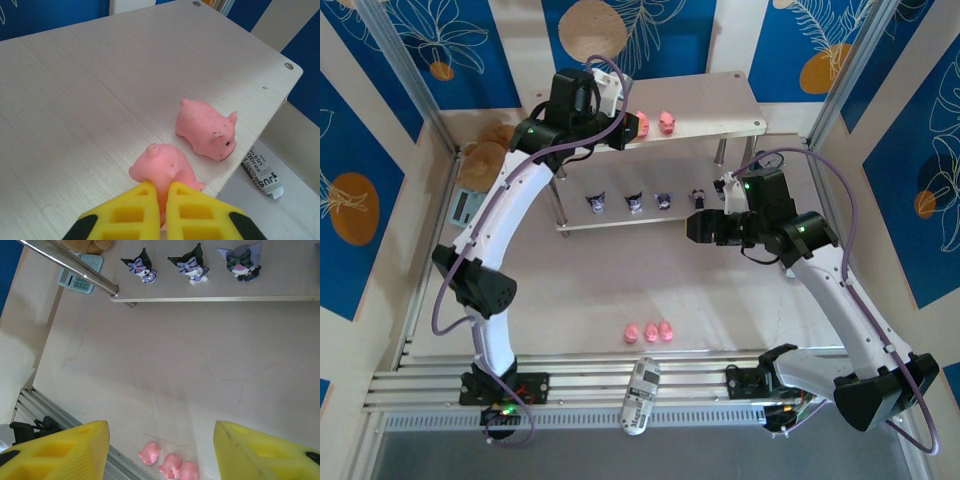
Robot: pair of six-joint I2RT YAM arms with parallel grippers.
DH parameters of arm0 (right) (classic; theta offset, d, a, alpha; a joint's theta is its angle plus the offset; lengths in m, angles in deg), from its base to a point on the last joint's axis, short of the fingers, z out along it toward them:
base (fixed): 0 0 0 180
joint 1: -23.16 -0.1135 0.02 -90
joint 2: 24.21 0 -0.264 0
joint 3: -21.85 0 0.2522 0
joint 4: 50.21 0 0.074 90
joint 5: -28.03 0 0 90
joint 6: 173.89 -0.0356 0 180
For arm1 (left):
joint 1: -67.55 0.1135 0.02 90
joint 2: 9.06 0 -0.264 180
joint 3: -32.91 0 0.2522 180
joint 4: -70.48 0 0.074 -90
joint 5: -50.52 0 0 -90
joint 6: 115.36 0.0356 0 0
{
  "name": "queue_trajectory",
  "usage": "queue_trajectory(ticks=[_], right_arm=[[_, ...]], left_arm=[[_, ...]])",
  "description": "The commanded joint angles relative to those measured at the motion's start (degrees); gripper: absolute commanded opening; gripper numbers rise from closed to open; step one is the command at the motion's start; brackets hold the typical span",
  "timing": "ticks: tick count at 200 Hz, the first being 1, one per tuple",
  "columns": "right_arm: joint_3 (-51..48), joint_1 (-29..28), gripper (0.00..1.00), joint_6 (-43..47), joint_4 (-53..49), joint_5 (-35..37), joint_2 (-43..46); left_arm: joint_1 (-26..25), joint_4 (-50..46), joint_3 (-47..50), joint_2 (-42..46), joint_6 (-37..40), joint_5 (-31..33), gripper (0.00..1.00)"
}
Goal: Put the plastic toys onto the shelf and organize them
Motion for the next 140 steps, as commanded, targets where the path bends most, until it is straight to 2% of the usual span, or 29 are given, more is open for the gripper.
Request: queue_trajectory(ticks=[1,46,140], right_arm=[[-0.5,0.5,0.58,0.9,0.9,-1.8,-0.2],[-1.0,0.7,0.58,1.0,1.1,-1.9,0.0],[-1.1,1.3,0.58,1.0,1.6,-2.2,-0.2]], left_arm=[[0.8,-2.1,-2.1,-1.1,0.5,0.8,0.15],[0.8,-1.9,-2.2,-1.7,0.4,2.4,0.26],[0.8,0.4,-2.2,-1.7,0.1,2.0,0.3]])
